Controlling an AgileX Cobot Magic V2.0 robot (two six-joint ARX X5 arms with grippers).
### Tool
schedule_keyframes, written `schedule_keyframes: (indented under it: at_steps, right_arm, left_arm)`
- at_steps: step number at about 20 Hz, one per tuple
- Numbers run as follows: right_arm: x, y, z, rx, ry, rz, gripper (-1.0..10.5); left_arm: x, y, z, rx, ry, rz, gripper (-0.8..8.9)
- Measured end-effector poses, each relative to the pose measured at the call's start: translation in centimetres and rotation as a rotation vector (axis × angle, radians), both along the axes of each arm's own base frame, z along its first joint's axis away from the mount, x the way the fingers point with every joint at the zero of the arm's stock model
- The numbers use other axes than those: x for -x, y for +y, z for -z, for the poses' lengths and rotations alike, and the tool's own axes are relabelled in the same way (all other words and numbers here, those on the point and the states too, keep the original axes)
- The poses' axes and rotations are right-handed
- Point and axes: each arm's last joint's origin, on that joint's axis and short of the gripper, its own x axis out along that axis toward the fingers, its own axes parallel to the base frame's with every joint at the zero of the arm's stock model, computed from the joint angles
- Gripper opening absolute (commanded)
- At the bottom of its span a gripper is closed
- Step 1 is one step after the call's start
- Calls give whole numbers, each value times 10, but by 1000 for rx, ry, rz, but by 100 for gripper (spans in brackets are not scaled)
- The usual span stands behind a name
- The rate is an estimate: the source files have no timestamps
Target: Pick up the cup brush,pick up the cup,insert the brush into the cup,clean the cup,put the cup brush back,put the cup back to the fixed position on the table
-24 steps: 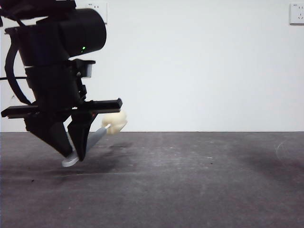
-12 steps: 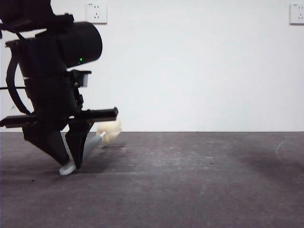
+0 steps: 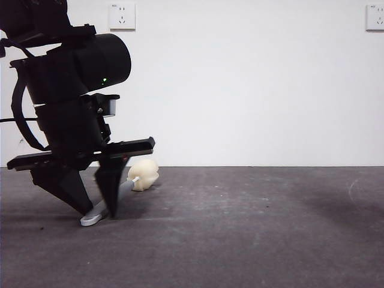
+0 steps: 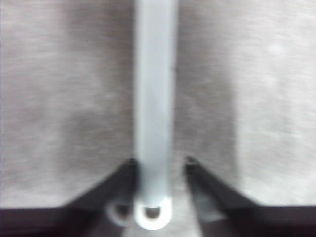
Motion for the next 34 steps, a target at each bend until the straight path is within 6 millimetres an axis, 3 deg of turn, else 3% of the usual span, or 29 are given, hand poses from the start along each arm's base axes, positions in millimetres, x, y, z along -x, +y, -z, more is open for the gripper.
schedule_keyframes:
  at_steps: [5, 8, 13, 20, 23, 28, 34]
  right_arm:
    - [-11, 13, 7, 21, 40, 8, -17]
    - [-27, 32, 11, 10, 23, 7, -17]
    - [-69, 66, 35, 89, -4, 44, -17]
    - [-134, 84, 86, 177, 18, 114, -17]
    - [-157, 86, 115, 193, 79, 111, -17]
    - [-185, 74, 141, 151, 96, 159, -17]
    - [-176, 40, 183, 54, 103, 157, -17]
  left_arm:
    - [1, -3, -3, 5, 0, 79, 413]
    - [8, 3, -12, -18, -5, 108, 413]
    - [29, 17, -75, 46, -214, 169, 413]
    - [90, 55, -152, 126, -467, 212, 412]
    - [119, 73, -172, 160, -545, 210, 412]
    - [148, 91, -181, 170, -571, 208, 409]
    - [154, 95, -183, 173, -578, 207, 409]
